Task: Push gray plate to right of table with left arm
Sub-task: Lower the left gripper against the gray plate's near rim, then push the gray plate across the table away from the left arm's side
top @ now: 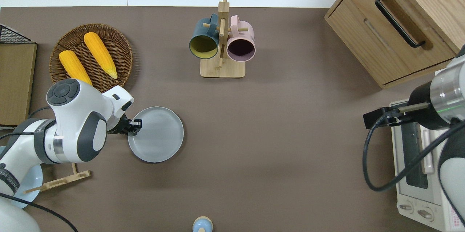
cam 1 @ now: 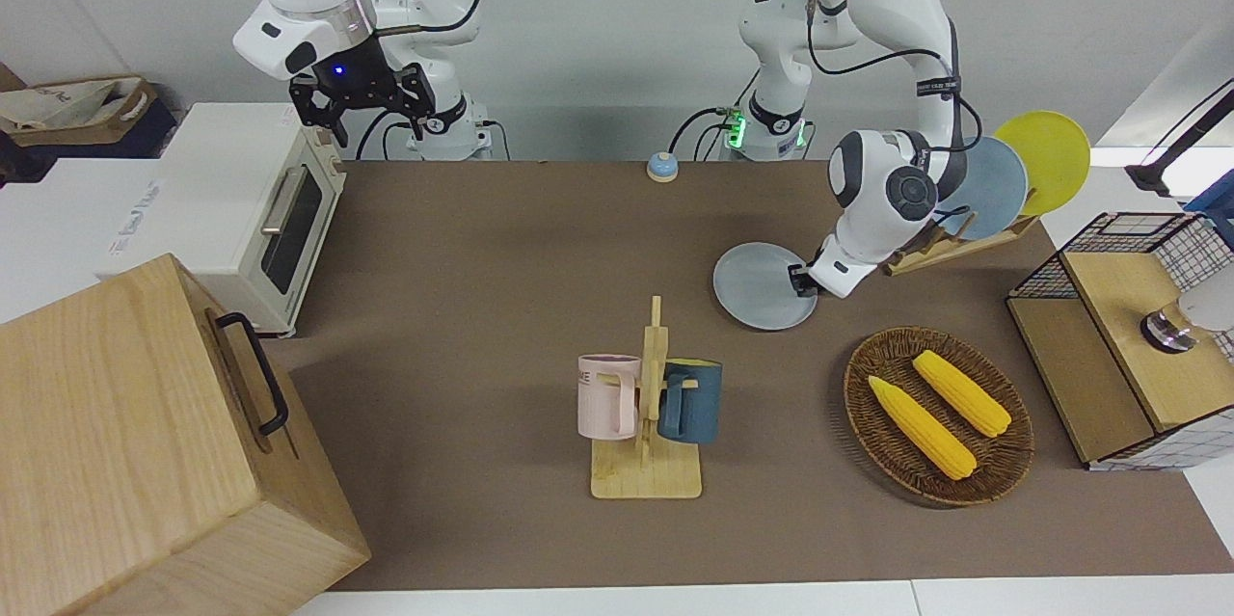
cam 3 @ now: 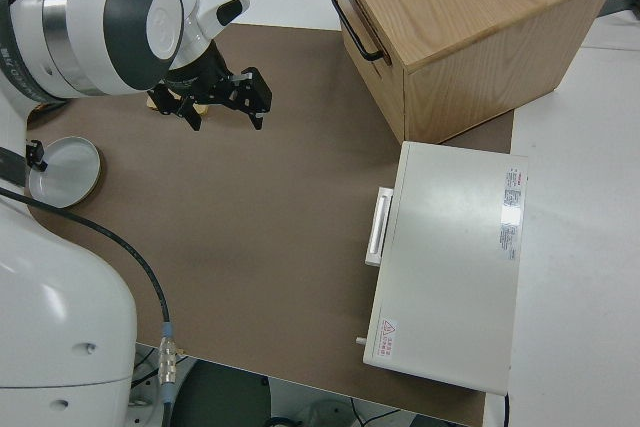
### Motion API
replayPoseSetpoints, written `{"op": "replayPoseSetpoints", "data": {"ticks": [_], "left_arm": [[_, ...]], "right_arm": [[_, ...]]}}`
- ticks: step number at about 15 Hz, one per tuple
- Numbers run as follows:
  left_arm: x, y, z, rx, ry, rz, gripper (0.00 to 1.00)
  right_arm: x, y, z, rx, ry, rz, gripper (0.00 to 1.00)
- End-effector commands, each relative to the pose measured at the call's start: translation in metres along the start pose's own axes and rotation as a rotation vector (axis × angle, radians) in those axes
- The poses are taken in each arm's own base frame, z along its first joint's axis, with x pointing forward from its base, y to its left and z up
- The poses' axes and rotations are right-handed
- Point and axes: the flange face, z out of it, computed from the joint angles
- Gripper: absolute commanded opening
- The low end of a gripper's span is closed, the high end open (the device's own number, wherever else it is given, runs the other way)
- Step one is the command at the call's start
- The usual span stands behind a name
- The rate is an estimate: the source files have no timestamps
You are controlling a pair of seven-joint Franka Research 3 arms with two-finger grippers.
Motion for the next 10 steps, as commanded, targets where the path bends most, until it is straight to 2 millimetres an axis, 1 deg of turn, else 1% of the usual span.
{"op": "replayPoseSetpoints", "data": {"ticks": [1, 3, 6, 7, 10], "left_arm": [[-0.0048, -0.0002, -0.0036, -0.004, 0.006, -0.012, 0.16], [-0.0042, -0.0017, -0.0044, -0.005, 0.008, -0.015, 0.1], [-0.0036, -0.0008, -0.0057, -0.003, 0.011, -0.034, 0.09], [-0.0031, -0.0009, -0.0056, -0.001, 0.011, -0.034, 0.05], [-0.0034, -0.0002, -0.005, 0.001, 0.011, -0.033, 0.05]], "right_arm": [[-0.0029, 0.0025, -0.0038, 0.004, -0.004, 0.007, 0.983], [-0.0029, 0.0025, -0.0038, 0.004, -0.004, 0.007, 0.983], [-0.0029, 0.0035, -0.0038, 0.002, -0.004, 0.009, 0.983], [-0.0031, 0.0025, -0.0036, 0.004, -0.005, 0.007, 0.983], [-0.0029, 0.0025, -0.0038, 0.004, -0.004, 0.007, 0.983]]}}
